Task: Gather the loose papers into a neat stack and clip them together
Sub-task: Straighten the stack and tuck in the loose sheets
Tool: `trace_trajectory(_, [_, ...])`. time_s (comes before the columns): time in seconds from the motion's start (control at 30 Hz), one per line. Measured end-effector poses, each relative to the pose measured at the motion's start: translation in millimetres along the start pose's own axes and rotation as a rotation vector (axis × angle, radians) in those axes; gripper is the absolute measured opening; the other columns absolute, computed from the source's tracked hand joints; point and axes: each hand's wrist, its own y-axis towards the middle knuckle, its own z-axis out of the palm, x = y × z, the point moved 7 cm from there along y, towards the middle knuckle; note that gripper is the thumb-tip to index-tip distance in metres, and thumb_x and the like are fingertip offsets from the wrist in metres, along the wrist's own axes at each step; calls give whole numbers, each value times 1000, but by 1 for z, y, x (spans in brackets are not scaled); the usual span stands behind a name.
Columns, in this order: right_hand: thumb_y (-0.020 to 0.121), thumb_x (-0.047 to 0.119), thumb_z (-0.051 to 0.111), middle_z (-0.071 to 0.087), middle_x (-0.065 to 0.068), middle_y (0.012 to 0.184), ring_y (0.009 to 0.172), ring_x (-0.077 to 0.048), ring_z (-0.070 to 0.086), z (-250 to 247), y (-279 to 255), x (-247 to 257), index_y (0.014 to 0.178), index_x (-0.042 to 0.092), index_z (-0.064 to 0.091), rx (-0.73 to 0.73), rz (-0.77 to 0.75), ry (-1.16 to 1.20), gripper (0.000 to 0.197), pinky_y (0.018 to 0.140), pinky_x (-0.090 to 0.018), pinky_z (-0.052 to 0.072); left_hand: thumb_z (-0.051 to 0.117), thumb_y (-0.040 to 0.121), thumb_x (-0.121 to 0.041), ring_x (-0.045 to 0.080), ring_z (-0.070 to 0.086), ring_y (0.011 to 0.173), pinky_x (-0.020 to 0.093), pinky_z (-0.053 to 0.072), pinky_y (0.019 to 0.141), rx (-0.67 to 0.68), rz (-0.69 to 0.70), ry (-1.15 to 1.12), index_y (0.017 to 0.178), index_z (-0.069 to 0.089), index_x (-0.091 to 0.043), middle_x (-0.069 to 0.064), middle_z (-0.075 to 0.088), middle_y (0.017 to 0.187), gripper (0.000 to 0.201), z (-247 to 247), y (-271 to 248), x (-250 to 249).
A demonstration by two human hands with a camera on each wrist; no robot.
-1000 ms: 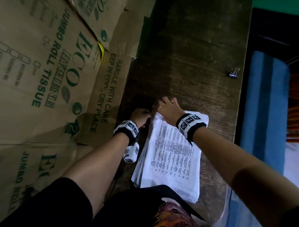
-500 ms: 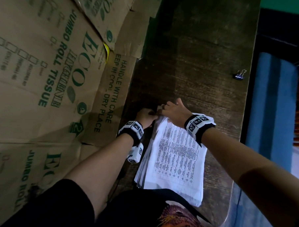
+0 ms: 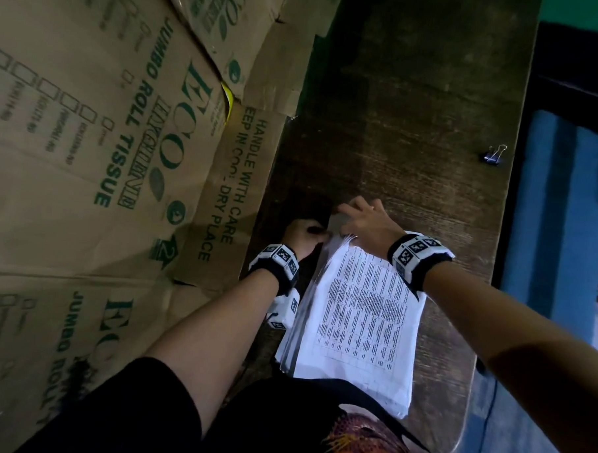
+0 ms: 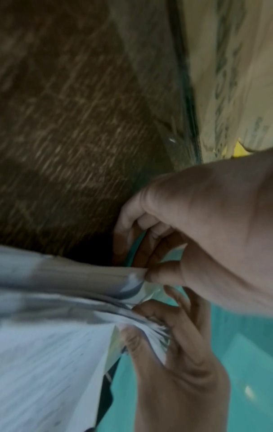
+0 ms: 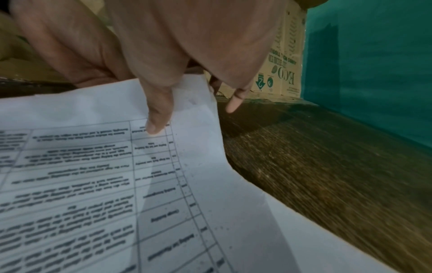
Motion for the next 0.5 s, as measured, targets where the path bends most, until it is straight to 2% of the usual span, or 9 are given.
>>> trace_trajectory(0.1, [59,25,86,57,1,117,109,-27,45,2,1,1,88,25,70,-10,-30,-2,33,78,-49,39,70,82,-7,25,61,82,31,48,79,-8,-53,-118,94,69,6,16,67,88,17,3,-1,8])
trace_trajectory(0.17, [58,25,85,58,1,115,109,-28,49,-2,-1,2,89,24,69,-44,-53,2,34,80,-49,38,71,81,-9,32,66,85,42,55,86,-13,-92,-148,91,71,2,20,69,89,15,7,2,15])
trace_trajectory(0.23, [59,20,85,60,-2,113,108,-30,54,-4,-5,4,86,21,69,-78,-77,31,32,81,-47,37,71,80,-13,31,68,84,51,55,85,-31,-115,-144,87,72,-2,21,71,89,14,9,5,20])
trace_trajectory(0.3, [59,9,85,62,-8,108,98,-30,59,-5,-11,6,82,17,69,-118,-98,95,29,80,-44,38,71,79,-14,30,68,87,47,55,86,-64,-117,-103,88,72,-4,19,72,93,14,7,3,17])
trace_trajectory(0.4, [65,-5,77,60,-15,101,71,-31,60,-6,-19,-1,80,13,68,-139,-85,278,25,74,-41,45,72,75,-18,27,64,96,38,52,88,-36,-108,-35,100,65,-12,12,69,103,27,10,-3,13])
trace_trajectory(0.43, [69,-6,74,58,-16,103,68,-32,59,-6,-20,-4,83,13,69,-117,-65,332,24,72,-44,48,74,72,-20,25,62,97,37,51,89,-18,-121,-19,105,60,-14,8,66,105,36,12,-5,14])
trace_trajectory(0.5, [73,-6,71,57,-16,108,75,-35,60,-7,-21,-7,93,14,70,-67,-59,422,28,74,-47,51,78,68,-21,23,61,101,37,50,92,0,-129,-2,112,56,-17,6,65,110,49,14,-7,16])
